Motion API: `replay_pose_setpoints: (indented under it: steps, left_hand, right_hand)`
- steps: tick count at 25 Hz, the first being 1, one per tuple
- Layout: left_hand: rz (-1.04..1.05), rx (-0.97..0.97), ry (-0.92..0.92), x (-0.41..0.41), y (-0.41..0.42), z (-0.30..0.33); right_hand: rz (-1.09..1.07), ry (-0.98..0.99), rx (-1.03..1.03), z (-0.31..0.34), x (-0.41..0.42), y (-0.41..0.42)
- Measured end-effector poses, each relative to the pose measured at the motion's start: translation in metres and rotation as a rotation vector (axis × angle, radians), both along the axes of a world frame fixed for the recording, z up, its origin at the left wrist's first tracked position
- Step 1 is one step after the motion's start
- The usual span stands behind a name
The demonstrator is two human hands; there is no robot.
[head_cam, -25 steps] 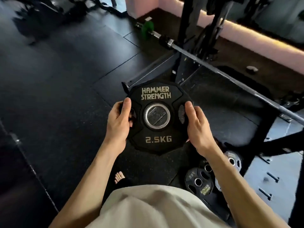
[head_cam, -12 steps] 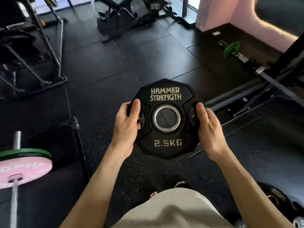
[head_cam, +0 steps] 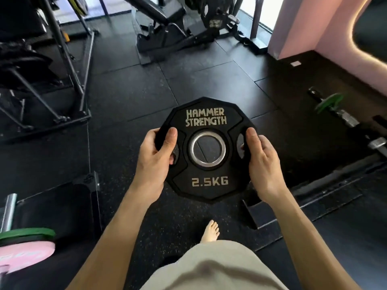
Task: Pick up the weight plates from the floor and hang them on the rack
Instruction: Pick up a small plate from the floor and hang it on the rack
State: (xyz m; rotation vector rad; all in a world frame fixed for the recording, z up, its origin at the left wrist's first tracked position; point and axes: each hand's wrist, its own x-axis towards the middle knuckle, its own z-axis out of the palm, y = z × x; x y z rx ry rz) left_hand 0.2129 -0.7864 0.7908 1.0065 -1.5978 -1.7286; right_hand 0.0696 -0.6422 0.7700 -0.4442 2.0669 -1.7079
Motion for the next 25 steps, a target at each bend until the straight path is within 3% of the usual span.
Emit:
replay_pose_setpoints:
  steps: [5,11,19,25]
  left_hand:
    - [0.01,-0.04,0.019,-0.084,-0.086,0.01]
    - [-0.047,-0.049,0.056,-0.2,-0.219,0.003]
    - [-0.31,-0.081,0.035,-0.367,-0.395,0.018]
    - [-0.469,-0.083,0.072,-0.526,-0.468,0.01]
  right_hand:
    - [0.031,0.031,-0.035,0.008,-0.086,-0.087]
    - [-0.088,0.043,-0.034,0.008,-0.19,-0.213]
    - [-0.288,0.015,-0.014,0.02,-0.324,-0.36]
    - [-0.419,0.049,0.013,0.02,-0.454,-0.418]
